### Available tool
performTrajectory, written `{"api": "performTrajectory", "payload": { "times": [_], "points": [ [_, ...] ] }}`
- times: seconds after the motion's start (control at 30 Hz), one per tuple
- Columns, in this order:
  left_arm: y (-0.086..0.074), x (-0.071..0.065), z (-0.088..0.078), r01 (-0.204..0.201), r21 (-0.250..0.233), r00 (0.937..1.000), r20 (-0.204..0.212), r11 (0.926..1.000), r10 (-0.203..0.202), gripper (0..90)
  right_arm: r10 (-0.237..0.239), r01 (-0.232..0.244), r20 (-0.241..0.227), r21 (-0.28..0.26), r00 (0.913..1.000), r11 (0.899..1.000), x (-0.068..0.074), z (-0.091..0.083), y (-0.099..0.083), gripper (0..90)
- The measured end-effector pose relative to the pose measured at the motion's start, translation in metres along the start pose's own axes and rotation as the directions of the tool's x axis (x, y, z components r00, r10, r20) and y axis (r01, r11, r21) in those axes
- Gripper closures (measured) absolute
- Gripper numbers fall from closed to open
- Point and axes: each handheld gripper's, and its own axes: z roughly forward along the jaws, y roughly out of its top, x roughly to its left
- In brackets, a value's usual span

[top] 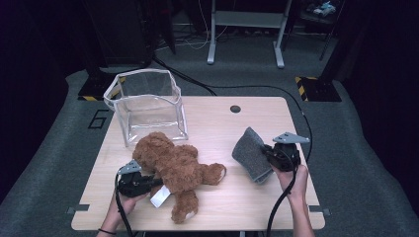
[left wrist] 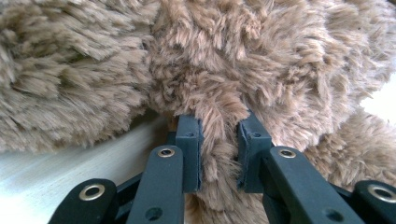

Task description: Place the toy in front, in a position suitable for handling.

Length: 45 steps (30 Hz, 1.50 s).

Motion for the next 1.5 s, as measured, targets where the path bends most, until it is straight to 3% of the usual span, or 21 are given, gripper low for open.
{"api": "performTrajectory", "payload": {
  "times": [0.3, 0.67, 0.8, 1.5],
  "points": [
    [0.001, -0.012, 0.009, 0.011, -0.019, 0.9999, -0.007, 0.9998, -0.011, 74.6, -0.028, 0.028, -0.012, -0.005, 0.9995, 1.000, 0.004, 0.000, 0.017, 83.7],
    [0.005, -0.025, 0.023, 0.000, -0.014, 0.9997, 0.023, 0.9999, 0.000, 74.9, -0.060, 0.060, -0.028, -0.005, 0.9978, 0.998, 0.011, 0.004, 0.035, 83.7],
    [0.008, -0.035, 0.033, -0.016, -0.014, 0.9995, 0.027, 0.9998, 0.016, 75.2, -0.067, 0.067, -0.035, -0.009, 0.9971, 0.998, 0.014, 0.003, 0.043, 83.7],
    [0.019, -0.057, 0.060, -0.057, 0.010, 0.9943, 0.090, 0.9983, 0.056, 75.7, -0.111, 0.110, -0.051, -0.033, 0.9925, 0.993, 0.024, 0.003, 0.077, 83.6]
  ]
}}
